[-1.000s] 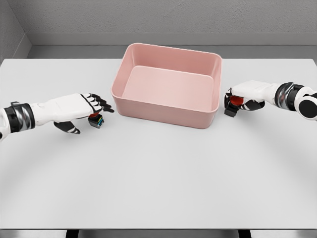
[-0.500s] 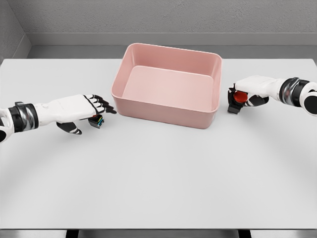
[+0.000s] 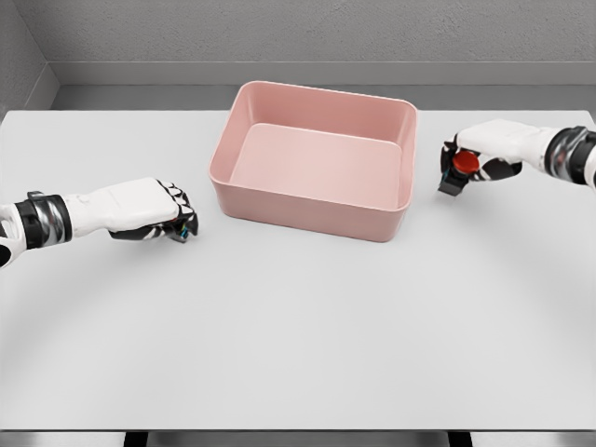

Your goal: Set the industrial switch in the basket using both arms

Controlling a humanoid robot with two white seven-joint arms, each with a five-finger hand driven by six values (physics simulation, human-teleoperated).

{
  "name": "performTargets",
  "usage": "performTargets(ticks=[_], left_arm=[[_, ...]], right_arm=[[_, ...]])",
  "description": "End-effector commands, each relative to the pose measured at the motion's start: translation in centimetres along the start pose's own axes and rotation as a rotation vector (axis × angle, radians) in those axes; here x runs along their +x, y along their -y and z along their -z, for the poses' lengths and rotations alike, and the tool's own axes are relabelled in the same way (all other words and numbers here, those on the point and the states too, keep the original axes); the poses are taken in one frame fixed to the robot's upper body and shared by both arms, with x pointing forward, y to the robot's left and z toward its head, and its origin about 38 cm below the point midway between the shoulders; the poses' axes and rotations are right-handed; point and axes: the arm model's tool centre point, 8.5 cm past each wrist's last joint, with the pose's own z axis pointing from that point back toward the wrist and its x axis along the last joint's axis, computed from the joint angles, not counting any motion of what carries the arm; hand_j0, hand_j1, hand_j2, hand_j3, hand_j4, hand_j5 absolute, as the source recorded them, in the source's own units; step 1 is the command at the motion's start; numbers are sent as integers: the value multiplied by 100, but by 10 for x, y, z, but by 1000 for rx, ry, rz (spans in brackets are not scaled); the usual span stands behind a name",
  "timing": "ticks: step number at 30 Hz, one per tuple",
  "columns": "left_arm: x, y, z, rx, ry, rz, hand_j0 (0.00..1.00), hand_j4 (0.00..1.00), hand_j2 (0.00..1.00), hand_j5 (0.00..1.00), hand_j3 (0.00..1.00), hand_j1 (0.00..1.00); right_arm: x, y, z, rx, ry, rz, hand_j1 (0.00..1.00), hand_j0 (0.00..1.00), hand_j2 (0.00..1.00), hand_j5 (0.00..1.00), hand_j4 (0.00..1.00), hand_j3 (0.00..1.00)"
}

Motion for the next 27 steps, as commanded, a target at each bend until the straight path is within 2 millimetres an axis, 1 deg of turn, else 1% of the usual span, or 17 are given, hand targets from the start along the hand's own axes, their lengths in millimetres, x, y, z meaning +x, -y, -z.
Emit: performTargets(ticks=[1,3,5,9,10,13,17,19,21,23,26,27], left_arm=[[0,0,0,-1,-1,-1,40,40,40,40,40,40],[-1,0,-1,-3,-3,0,33,33,33,33,33,33],[-1,0,-1,-4,-4,1,28,28,28,28,28,28],[-1,-1,-2,3,0,-4,14,14,14,14,14,14],[-1,-2,-3,9,1,-8,8,8,8,8,8,8],[0,-6,-4,22,6,-10,4,4,4,4,4,4],[-3,-9,-7,29,-4,-5,4,4,4,4,4,4],[-8,-17,-13,50,-24,6,4,4,4,4,4,4],[-10,-22,-16,51,-32,17,4,4,4,4,4,4],[-16,-25,-24,47,-51,27,4,4,4,4,4,4],[-24,-51,-29,78,-77,75,4,4,4,4,4,4],[-31,-56,-33,90,-98,73,4,4,4,4,4,4]], right_arm=[[0,7,-5,-21,1,-2,51,51,51,51,51,51],[-2,9,-8,-26,-6,-5,51,51,51,51,51,51],[2,15,-12,-40,0,-16,51,51,51,51,51,51],[3,23,-16,-56,1,-26,51,51,51,51,51,51],[5,25,-16,-60,3,-29,51,51,51,51,51,51],[5,29,-18,-68,1,-33,51,51,51,51,51,51],[5,37,-20,-83,-1,-42,52,52,52,52,52,52],[5,42,-22,-92,-3,-46,52,52,52,52,52,52],[5,49,-24,-106,-5,-49,52,52,52,52,52,52],[5,53,-25,-115,-5,-53,52,52,52,52,52,52],[8,56,-24,-120,-1,-54,52,52,52,52,52,52],[11,58,-22,-125,7,-53,51,51,51,51,51,51]])
